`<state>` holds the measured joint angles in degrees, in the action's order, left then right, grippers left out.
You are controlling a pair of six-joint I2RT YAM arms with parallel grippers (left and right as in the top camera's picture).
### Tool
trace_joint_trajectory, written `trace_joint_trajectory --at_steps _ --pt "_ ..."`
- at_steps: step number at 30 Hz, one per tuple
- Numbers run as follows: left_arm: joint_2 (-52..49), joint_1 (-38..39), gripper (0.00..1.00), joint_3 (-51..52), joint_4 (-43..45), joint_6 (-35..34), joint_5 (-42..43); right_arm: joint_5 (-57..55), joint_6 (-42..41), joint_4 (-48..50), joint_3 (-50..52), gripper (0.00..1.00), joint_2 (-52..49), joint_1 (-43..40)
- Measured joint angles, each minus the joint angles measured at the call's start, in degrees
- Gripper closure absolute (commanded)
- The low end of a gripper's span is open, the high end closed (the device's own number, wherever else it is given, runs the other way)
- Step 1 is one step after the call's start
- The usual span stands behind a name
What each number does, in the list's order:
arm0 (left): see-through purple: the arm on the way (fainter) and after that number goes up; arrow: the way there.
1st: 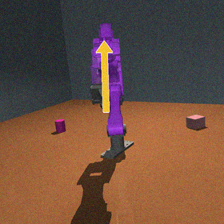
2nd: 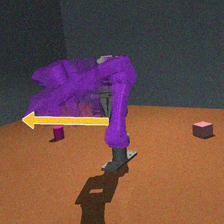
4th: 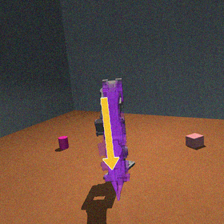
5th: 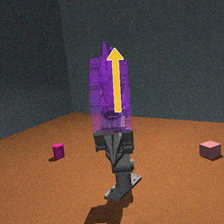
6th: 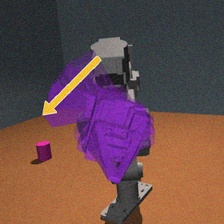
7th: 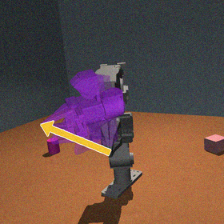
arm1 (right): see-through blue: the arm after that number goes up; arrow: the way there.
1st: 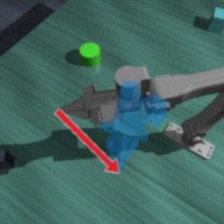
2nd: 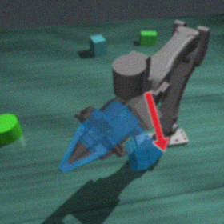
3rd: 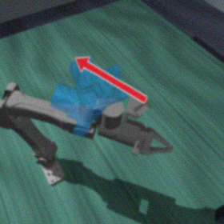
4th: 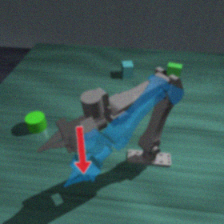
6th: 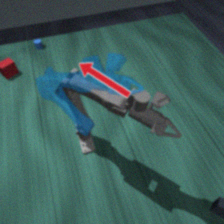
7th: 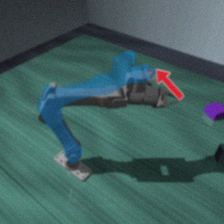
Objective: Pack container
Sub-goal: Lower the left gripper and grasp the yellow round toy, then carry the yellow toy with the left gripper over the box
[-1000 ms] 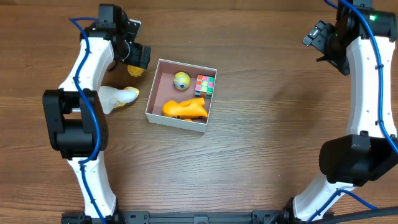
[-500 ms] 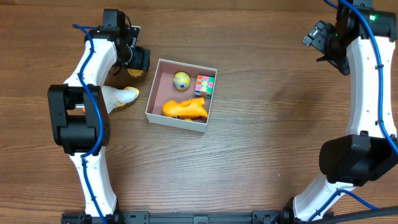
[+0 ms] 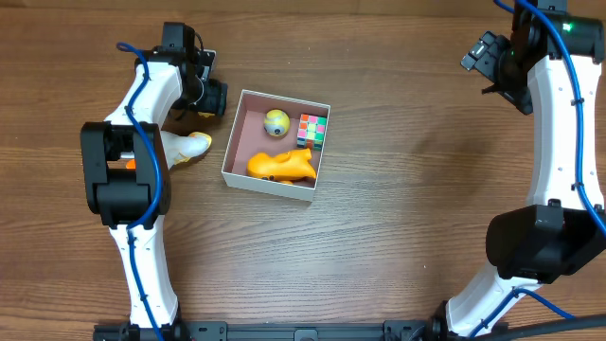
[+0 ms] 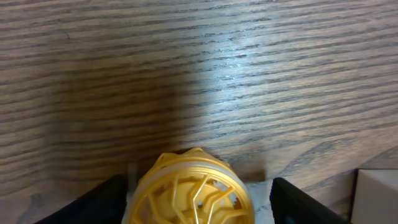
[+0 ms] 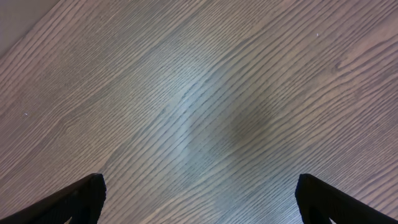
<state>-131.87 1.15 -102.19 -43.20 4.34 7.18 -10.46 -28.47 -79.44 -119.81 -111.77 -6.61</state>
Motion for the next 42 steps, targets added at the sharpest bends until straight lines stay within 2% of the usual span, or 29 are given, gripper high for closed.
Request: trace_joint_trajectory --at_steps 9,14,24,28,42 --pt "-0.11 0.0 0.36 0.0 0.81 0.0 -0.39 -0.02 -0.02 0.02 0.0 0.0 0.0 0.0" --pt "-0.2 0.0 0.48 0.0 1.25 -0.81 -0.48 -0.02 -0.07 -0.02 0.0 0.0 0.0 0.0" --pt "-0.22 0.02 0.52 0.0 1.18 -1.9 -2.01 -0.02 -0.02 0.0 0.0 0.0 0.0 0.0" --pt "-0.44 0.02 0.55 -1.42 -1.92 -2.4 -2.58 -0.02 -0.02 0.0 0.0 0.0 0.0 0.0" --pt "-1.55 0.28 0.57 -30.64 -24.87 -2.56 -3.19 -0.02 -0.04 0.0 0.0 0.0 0.0 0.0"
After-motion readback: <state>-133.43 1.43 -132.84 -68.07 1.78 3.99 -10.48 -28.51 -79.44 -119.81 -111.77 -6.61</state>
